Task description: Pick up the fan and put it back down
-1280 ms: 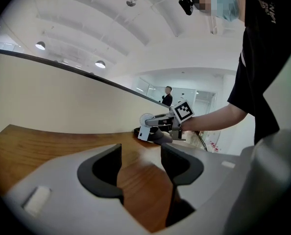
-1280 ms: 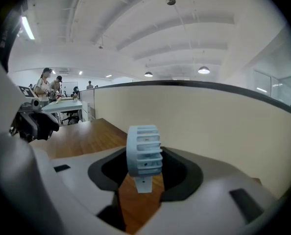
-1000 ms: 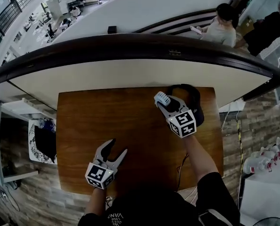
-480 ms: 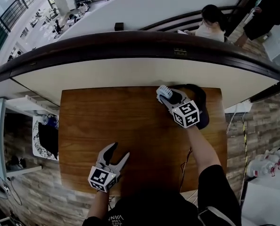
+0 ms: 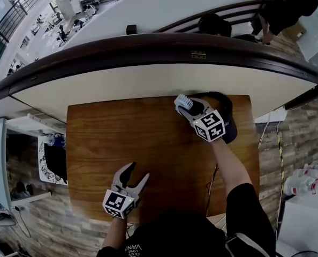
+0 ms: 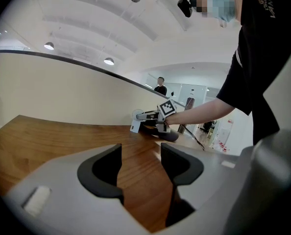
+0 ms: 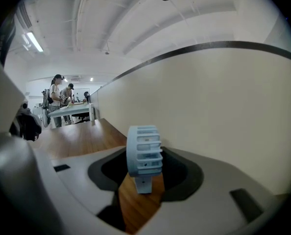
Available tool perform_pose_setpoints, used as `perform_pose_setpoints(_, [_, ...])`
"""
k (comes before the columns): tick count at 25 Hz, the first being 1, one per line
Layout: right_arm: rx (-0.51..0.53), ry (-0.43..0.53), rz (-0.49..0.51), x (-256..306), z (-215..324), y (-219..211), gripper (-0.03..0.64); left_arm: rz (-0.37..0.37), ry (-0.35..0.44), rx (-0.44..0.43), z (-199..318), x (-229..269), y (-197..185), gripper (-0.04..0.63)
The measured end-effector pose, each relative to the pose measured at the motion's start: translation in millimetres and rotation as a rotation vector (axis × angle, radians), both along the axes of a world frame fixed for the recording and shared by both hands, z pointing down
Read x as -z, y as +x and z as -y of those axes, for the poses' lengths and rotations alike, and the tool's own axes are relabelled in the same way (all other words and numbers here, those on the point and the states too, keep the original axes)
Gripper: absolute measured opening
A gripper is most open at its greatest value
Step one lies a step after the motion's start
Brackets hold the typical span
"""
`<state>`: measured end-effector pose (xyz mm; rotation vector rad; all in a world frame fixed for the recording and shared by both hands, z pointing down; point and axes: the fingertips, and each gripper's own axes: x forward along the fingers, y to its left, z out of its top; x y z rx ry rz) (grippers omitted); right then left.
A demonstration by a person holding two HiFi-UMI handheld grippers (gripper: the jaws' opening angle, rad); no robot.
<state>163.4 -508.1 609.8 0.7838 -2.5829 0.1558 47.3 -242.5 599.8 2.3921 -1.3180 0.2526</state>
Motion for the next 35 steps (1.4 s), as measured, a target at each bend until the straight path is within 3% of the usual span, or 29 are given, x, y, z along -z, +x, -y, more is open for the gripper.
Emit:
perform_pose_setpoints(13, [-0.075, -0.004, 0.023, 11, -6, 12, 0.225, 0.000, 0.002, 0.007, 6, 6, -3, 0.236])
perform_pose_setpoints(21, [-0.255, 0.009, 0.079, 32, -33, 32, 0.225, 0.002, 0.021, 0.022, 9, 17, -14, 0.236])
perform_pose_setpoints(35, [-0.512, 0.041, 0.147, 80, -146, 60, 0.225, 0.007, 0.080, -0.098, 2, 60, -29, 0.235])
